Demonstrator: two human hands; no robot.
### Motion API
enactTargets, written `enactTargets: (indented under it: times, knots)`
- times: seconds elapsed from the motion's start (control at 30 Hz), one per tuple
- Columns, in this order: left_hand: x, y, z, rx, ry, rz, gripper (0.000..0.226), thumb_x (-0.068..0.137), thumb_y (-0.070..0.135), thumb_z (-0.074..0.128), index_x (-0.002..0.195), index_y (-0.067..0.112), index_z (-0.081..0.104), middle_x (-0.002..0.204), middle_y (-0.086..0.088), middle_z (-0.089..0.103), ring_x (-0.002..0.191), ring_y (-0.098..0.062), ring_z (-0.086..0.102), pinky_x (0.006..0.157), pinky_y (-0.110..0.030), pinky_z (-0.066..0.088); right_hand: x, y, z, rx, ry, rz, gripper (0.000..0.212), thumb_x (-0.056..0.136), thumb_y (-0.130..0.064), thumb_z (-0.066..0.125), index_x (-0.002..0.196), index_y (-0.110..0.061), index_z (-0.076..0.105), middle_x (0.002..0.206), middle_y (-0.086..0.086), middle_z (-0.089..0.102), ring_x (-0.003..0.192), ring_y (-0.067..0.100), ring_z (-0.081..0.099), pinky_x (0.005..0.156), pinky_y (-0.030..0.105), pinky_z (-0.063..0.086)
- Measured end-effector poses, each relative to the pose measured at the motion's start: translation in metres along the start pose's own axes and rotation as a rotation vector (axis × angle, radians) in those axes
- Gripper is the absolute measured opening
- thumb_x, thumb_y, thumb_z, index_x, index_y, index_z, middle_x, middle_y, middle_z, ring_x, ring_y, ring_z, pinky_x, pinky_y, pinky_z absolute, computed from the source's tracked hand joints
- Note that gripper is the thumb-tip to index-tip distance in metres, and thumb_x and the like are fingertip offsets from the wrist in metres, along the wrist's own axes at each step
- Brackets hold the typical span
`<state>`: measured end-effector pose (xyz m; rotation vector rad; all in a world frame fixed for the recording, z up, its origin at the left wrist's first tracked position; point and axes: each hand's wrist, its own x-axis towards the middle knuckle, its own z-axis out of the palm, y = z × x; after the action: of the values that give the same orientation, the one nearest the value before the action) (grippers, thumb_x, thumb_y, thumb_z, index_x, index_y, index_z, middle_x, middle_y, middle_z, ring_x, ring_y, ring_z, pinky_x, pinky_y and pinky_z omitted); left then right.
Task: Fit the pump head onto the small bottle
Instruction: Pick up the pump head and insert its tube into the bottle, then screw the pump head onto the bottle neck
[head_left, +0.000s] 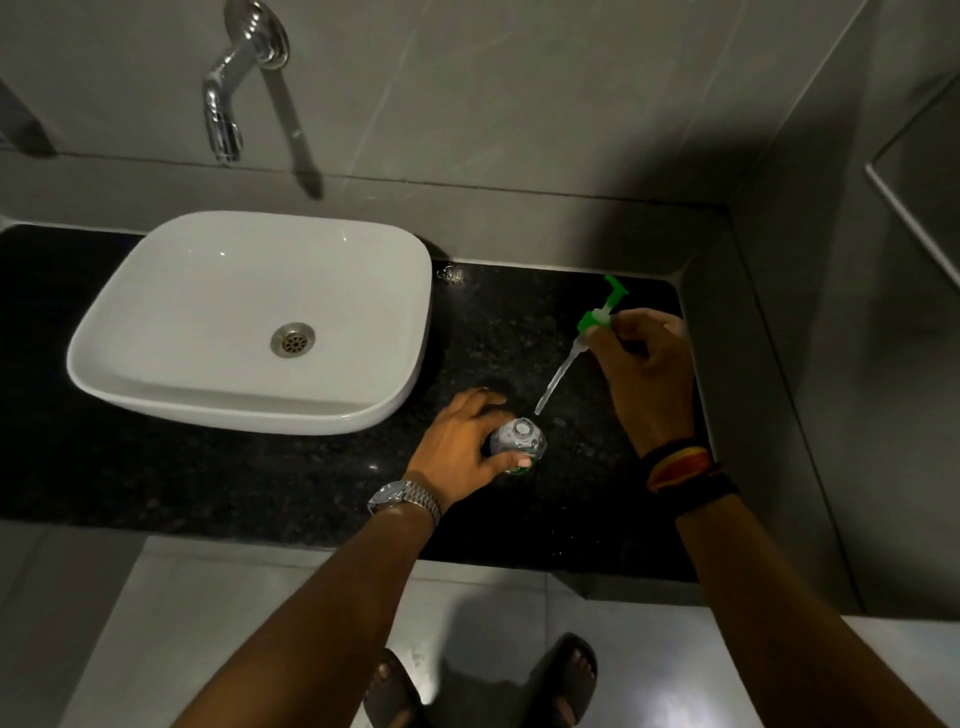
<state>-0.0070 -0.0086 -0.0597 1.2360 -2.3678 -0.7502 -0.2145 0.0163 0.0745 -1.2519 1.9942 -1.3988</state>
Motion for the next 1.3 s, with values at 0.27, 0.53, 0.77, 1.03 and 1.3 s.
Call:
enactTargets:
  times: [0.27, 0.53, 0.77, 1.03, 1.3]
  knots:
    - [0.0, 0.0, 0.002, 0.03, -0.016, -0.017, 0.065, 0.077, 0.065, 0.07, 0.127, 0.023, 0.068, 0.137, -0.003, 0.059, 0.132, -0.025, 0.047, 0.107, -0.049, 0.046, -0.029, 0.011, 0.015, 0.049, -0.112, 0.011, 0.014, 0.082, -0.035, 0.076, 0.088, -0.026, 0.068, 0.121, -0.003, 0.051, 0.101, 0.006, 0.057, 0.081, 0.007, 0.044]
    - [0.0, 0.002, 0.001, 0.033, -0.011, -0.007, 0.064, 0.078, 0.061, 0.073, 0.129, 0.022, 0.068, 0.13, -0.006, 0.061, 0.124, -0.027, 0.052, 0.102, -0.046, 0.048, -0.055, 0.049, 0.022, -0.136, -0.305, -0.176, 0.037, 0.076, -0.035, 0.078, 0.111, -0.026, 0.07, 0.135, -0.007, 0.043, 0.128, 0.009, 0.042, 0.108, 0.02, 0.037]
    - [-0.001, 0.008, -0.005, 0.027, -0.038, -0.019, 0.073, 0.078, 0.067, 0.059, 0.133, 0.019, 0.066, 0.133, -0.008, 0.061, 0.127, -0.029, 0.051, 0.105, -0.046, 0.047, -0.053, 0.055, 0.029, -0.241, -0.441, -0.211, 0.036, 0.076, -0.03, 0.08, 0.111, -0.022, 0.072, 0.139, -0.005, 0.049, 0.131, 0.013, 0.04, 0.107, 0.028, 0.038]
    - [-0.003, 0.011, -0.008, 0.018, -0.01, -0.019, 0.074, 0.075, 0.068, 0.056, 0.124, 0.014, 0.07, 0.125, -0.012, 0.064, 0.122, -0.031, 0.054, 0.101, -0.042, 0.05, -0.063, 0.06, 0.039, -0.492, -0.265, -0.23, 0.033, 0.076, -0.052, 0.074, 0.09, -0.024, 0.062, 0.105, -0.003, 0.058, 0.103, 0.02, 0.054, 0.086, 0.035, 0.044]
    - [-0.004, 0.012, -0.007, 0.033, -0.033, -0.028, 0.069, 0.078, 0.061, 0.062, 0.13, 0.015, 0.068, 0.129, -0.013, 0.064, 0.125, -0.032, 0.053, 0.104, -0.046, 0.048, -0.061, 0.068, 0.039, -0.286, -0.413, -0.231, 0.029, 0.084, -0.029, 0.071, 0.109, -0.013, 0.07, 0.119, -0.002, 0.058, 0.114, 0.012, 0.05, 0.098, 0.032, 0.047]
